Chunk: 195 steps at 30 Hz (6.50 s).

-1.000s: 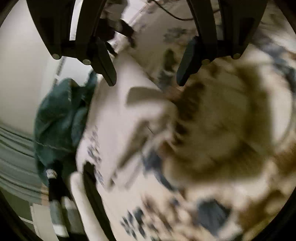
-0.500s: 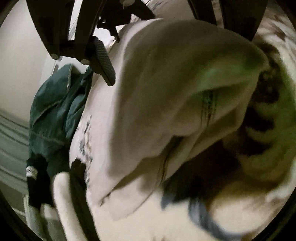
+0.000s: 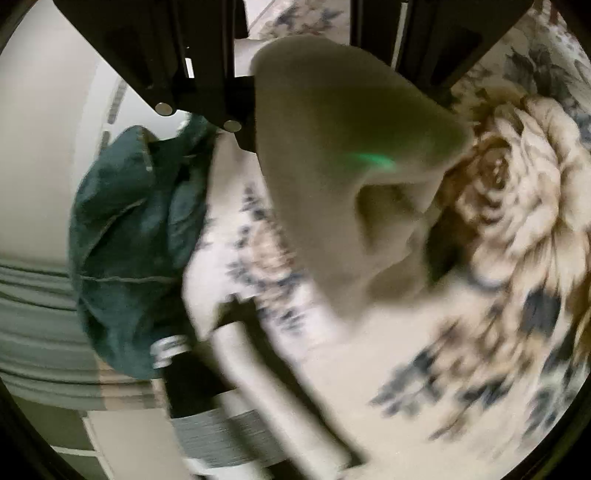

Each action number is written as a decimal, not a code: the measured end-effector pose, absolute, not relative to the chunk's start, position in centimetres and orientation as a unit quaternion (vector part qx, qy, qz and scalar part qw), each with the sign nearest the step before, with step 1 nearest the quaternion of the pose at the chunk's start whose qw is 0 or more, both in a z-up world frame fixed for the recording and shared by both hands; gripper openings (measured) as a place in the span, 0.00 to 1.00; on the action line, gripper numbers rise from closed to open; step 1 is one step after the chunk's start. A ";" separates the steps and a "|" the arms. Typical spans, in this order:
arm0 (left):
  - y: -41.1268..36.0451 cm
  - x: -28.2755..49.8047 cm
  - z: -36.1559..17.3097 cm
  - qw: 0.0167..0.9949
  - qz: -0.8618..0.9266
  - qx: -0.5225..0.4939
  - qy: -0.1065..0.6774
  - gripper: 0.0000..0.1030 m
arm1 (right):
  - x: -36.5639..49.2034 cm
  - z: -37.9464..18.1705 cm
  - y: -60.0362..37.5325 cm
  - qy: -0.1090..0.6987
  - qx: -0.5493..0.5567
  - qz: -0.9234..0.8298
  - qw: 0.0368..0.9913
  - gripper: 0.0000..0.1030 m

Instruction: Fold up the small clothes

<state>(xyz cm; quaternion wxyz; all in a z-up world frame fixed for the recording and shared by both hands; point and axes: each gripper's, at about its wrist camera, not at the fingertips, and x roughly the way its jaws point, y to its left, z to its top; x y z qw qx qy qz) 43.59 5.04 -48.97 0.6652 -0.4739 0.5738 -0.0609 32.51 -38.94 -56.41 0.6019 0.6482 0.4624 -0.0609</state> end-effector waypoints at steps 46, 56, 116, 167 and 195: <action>18.8 60.9 -39.4 0.865 0.047 -0.076 0.494 1.00 | 63.6 -44.3 -16.3 0.554 0.037 -0.051 0.830 1.00; 15.2 54.3 -31.4 0.881 0.057 -0.015 0.470 1.00 | 55.1 -31.3 -13.6 0.489 0.003 -0.079 0.869 1.00; 10.3 18.7 -2.6 0.954 0.056 -0.015 0.295 1.00 | 12.6 6.2 -14.4 0.272 -0.018 -0.018 0.962 1.00; 9.9 18.7 -1.9 0.953 0.060 -0.013 0.296 1.00 | 13.4 6.3 -12.2 0.270 -0.029 -0.004 0.962 1.00; 9.7 18.5 -1.6 0.954 0.064 -0.014 0.293 1.00 | 13.9 6.9 -12.2 0.262 -0.025 -0.006 0.965 1.00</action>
